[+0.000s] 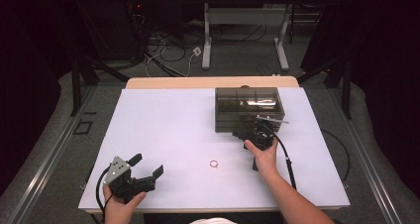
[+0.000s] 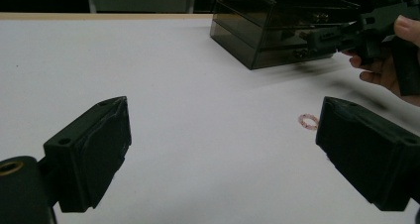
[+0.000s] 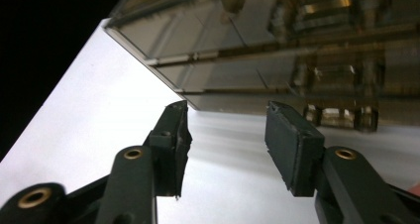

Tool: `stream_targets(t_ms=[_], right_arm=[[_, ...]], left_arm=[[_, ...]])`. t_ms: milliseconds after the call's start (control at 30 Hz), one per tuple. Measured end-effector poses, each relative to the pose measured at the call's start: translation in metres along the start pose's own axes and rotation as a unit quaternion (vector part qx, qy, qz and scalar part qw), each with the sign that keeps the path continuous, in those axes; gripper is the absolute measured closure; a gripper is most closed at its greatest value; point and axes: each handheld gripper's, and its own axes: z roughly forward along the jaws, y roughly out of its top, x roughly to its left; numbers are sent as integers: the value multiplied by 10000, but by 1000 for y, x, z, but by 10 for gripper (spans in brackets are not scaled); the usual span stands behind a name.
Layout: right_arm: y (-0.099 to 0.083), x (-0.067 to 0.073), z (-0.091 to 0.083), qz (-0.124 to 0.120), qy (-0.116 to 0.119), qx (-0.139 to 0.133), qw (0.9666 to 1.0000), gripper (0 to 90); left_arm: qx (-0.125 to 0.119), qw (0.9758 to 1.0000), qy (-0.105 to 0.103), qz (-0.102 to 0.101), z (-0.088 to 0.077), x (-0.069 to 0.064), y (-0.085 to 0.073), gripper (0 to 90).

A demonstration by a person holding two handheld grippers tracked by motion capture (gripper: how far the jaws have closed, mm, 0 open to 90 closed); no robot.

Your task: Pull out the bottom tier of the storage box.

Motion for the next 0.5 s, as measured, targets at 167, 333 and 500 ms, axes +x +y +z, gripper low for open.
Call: stream_targets(t_ms=[167, 333, 500], right_arm=[[-3, -4, 3, 315, 31, 88, 9995, 534], [-2, -13, 6, 788, 123, 211, 9966, 544], [-2, -17, 7, 957, 40, 206, 9952, 550]], left_arm=[[-1, 10000, -38, 2, 2, 0, 0, 72], [6, 10000, -73, 13, 4, -1, 1, 72], [19, 10000, -73, 26, 4, -1, 1, 72]])
